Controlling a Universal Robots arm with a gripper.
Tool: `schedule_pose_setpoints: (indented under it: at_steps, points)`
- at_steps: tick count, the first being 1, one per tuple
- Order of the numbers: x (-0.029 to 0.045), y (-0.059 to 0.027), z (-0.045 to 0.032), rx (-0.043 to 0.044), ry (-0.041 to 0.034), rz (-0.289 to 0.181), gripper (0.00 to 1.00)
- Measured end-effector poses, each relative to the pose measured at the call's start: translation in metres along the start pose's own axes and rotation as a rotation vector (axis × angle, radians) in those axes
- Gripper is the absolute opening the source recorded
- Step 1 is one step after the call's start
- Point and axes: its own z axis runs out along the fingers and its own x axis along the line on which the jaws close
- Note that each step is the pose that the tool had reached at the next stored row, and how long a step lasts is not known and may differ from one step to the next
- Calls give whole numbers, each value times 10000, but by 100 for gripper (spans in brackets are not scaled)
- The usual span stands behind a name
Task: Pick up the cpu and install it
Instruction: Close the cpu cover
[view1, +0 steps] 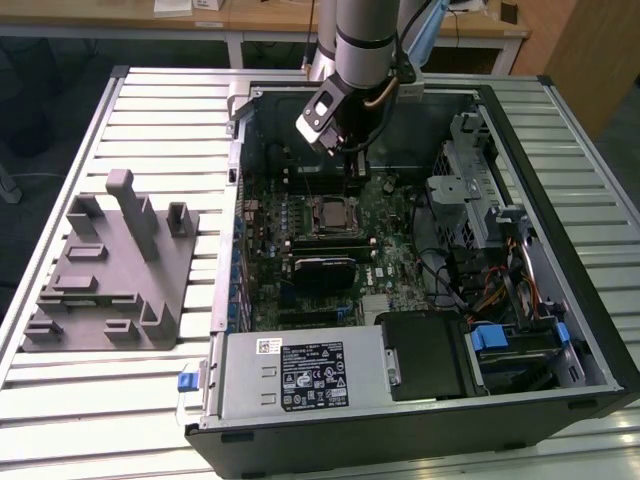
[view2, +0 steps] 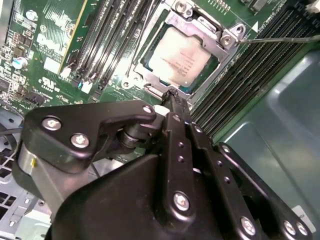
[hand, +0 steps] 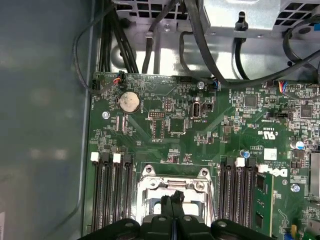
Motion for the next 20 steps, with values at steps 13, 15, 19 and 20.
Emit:
schedule_pose_setpoints:
  at_steps: [13,15,19,20]
  points:
    - [-7,-12,21,70,4,-76,11]
    - [-7,-13,21,71,7,-176,11]
    - [-7,-13,23,72,28,-950,11]
    - [-7,-13,24,72,33,-1130,11]
